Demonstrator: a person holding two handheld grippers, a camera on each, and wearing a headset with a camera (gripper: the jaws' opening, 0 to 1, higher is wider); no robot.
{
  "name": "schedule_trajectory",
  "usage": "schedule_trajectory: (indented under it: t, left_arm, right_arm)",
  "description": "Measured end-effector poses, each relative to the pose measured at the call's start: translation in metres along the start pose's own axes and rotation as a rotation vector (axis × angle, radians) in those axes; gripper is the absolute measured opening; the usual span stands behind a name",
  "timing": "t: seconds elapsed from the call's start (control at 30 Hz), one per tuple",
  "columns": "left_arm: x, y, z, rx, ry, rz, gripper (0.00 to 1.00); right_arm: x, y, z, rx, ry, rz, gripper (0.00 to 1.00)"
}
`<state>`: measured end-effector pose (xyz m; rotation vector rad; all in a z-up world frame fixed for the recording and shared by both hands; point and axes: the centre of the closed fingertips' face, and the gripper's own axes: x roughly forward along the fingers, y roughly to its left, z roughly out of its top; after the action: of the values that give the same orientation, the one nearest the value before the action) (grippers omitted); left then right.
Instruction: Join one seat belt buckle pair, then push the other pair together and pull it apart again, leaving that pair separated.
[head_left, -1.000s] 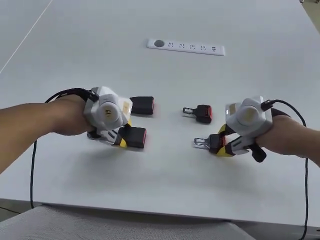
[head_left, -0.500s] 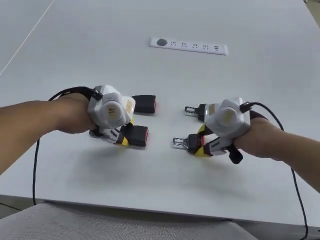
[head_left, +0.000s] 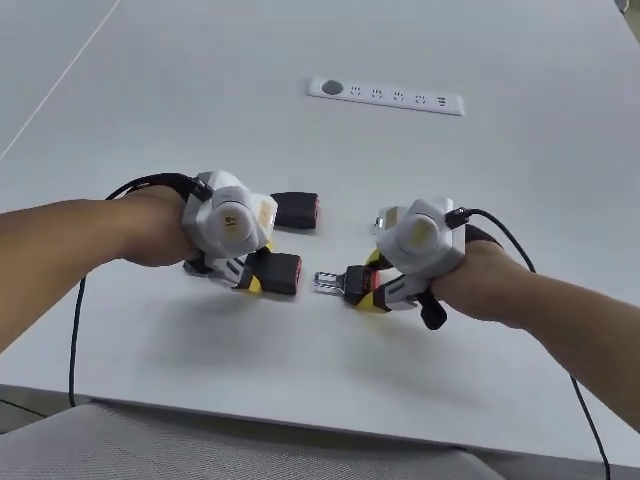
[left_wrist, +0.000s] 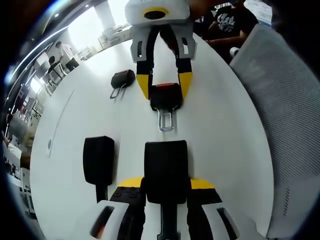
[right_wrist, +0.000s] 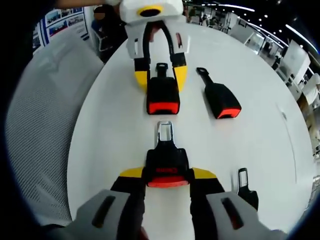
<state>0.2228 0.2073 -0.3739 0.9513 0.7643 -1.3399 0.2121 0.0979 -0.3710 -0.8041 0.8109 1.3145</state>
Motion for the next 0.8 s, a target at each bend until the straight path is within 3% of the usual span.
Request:
schedule_trajectory:
  t: [0.27,0.8]
  left_arm:
    - [0.000,-0.001,0.001,-0.022,-0.004,0.009,0.32]
    - [-0.001,-0.003,0.003,-0.026,0.008,0.016,0.32]
  right_arm:
    - [0.007,0.002,0.012,0.019,0.008,-0.010,0.34]
    - [0.008,0.001,0.014,0.000,0.026,-0.041,0.34]
